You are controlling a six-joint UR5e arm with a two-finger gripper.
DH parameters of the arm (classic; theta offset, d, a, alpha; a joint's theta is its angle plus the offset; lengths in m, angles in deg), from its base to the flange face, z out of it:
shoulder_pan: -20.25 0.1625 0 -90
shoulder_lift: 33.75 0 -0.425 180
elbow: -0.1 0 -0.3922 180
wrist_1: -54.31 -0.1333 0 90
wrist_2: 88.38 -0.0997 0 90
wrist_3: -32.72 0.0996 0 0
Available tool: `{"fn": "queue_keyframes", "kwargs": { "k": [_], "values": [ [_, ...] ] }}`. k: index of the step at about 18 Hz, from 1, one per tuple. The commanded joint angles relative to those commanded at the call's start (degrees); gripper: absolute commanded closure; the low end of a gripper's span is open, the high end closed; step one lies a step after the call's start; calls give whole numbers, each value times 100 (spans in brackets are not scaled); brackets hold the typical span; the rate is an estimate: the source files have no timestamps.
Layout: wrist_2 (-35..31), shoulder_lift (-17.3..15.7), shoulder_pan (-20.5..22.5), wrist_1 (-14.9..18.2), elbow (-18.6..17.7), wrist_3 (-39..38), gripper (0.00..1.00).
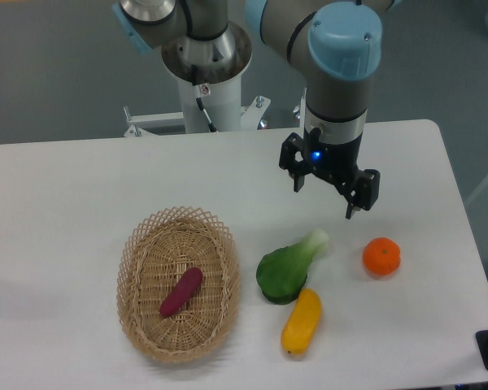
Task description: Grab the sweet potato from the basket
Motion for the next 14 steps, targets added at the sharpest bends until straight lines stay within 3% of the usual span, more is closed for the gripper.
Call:
{"fn": "queue_keyframes", "kwargs": {
  "k": [14],
  "values": [
    [88,18,-220,-193,-421,-560,0]
  ]
}}
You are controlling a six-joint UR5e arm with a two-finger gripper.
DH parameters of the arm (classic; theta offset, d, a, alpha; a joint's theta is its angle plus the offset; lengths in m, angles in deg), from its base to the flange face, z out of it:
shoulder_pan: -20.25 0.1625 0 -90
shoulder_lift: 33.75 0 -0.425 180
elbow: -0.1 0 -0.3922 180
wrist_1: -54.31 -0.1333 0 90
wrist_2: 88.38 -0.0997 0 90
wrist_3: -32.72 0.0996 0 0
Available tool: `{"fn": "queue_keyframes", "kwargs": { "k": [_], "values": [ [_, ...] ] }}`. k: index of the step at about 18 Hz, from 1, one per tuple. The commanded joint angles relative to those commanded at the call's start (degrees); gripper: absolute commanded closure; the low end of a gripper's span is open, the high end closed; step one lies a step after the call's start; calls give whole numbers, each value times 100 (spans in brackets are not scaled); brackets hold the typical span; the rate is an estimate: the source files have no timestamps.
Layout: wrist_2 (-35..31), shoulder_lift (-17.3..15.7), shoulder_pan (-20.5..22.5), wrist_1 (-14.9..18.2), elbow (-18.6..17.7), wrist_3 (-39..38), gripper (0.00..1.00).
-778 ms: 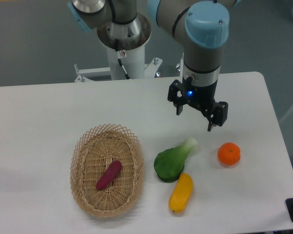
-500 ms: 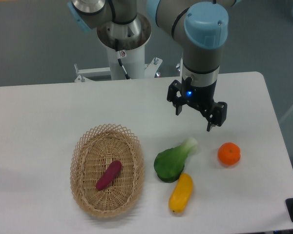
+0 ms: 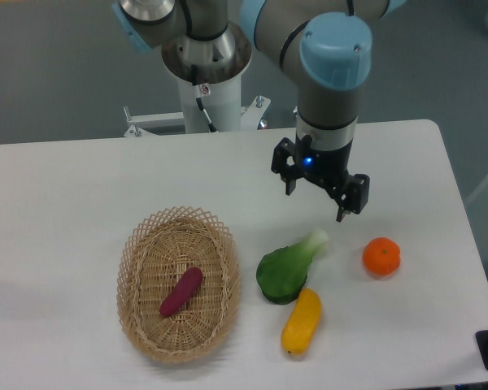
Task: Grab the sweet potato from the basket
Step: 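Move the open gripper over the basket and lower onto the purple sweet potato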
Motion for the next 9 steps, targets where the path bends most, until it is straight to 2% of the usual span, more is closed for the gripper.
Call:
{"fn": "queue_keyframes", "kwargs": {
  "k": [2,5,7,9],
  "values": [
    [-9,35,-131,-315,-176,-492,0],
    [-9,149,-404,-966,-580,-1038,0],
    [-9,237,-562,-1151,-773,-1345,0],
    [0,377,-685,-1283,-809,-1644,0]
  ]
}}
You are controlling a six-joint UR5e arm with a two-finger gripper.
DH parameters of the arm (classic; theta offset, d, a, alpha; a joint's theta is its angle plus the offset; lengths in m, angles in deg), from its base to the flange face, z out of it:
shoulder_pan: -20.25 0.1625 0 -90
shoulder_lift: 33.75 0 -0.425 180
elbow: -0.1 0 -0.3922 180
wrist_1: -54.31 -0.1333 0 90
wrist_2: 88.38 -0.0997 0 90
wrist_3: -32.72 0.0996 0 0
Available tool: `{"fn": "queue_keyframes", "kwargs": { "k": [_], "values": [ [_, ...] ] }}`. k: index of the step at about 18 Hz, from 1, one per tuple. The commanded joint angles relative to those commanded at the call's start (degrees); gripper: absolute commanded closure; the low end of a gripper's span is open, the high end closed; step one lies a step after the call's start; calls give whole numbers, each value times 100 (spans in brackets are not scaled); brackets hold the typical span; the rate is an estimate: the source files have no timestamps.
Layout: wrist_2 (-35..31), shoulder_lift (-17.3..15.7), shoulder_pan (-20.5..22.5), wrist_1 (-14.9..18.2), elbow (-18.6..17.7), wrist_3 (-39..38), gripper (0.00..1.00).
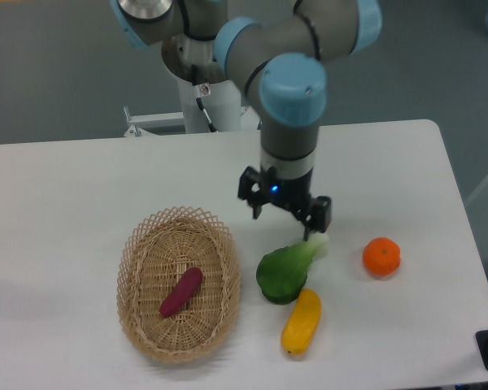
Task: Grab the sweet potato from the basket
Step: 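Move the open gripper over the basket and lower onto the purple sweet potato, then close the gripper around the purple sweet potato inside the basket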
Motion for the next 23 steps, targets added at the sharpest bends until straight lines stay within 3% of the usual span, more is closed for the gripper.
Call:
{"fn": "queue_keyframes", "kwargs": {
  "k": [12,23],
  "values": [
    [-35,896,-984,-642,-18,-538,0],
    [-53,1222,-1292,-994,-176,-573,0]
  ]
}}
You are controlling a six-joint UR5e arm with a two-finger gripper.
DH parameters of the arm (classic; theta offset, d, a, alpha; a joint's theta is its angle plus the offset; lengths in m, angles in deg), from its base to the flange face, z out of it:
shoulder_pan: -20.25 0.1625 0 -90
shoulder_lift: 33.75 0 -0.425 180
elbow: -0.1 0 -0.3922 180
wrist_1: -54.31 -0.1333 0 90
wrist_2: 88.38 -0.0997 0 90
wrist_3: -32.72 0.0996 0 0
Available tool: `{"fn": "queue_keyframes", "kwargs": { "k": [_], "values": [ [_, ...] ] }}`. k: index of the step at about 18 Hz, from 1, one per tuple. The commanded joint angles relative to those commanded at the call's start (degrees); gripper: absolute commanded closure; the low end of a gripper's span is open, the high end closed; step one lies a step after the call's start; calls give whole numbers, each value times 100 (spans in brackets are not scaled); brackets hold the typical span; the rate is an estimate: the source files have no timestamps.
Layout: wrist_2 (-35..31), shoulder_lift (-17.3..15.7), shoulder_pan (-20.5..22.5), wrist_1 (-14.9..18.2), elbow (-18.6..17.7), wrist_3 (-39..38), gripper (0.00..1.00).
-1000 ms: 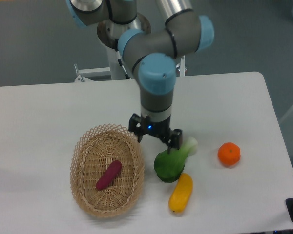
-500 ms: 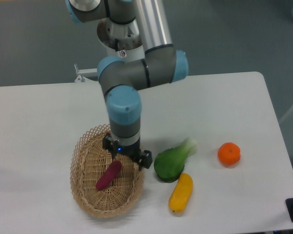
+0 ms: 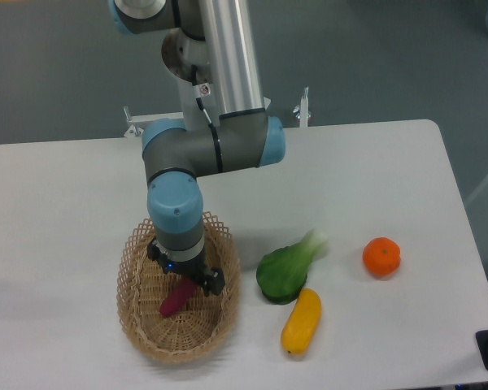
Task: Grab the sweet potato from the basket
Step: 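Close the gripper around the purple sweet potato inside the basket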
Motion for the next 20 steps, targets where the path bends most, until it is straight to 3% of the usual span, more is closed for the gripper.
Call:
{"fn": "queue_keyframes", "kwargs": {
  "k": [8,12,20],
  "values": [
    [-79,132,-53,-246,26,-97,1],
    [-105,132,-53,-237,62,-70,29],
    [-97,79,-53,-229,88,-53,53]
  ]
}}
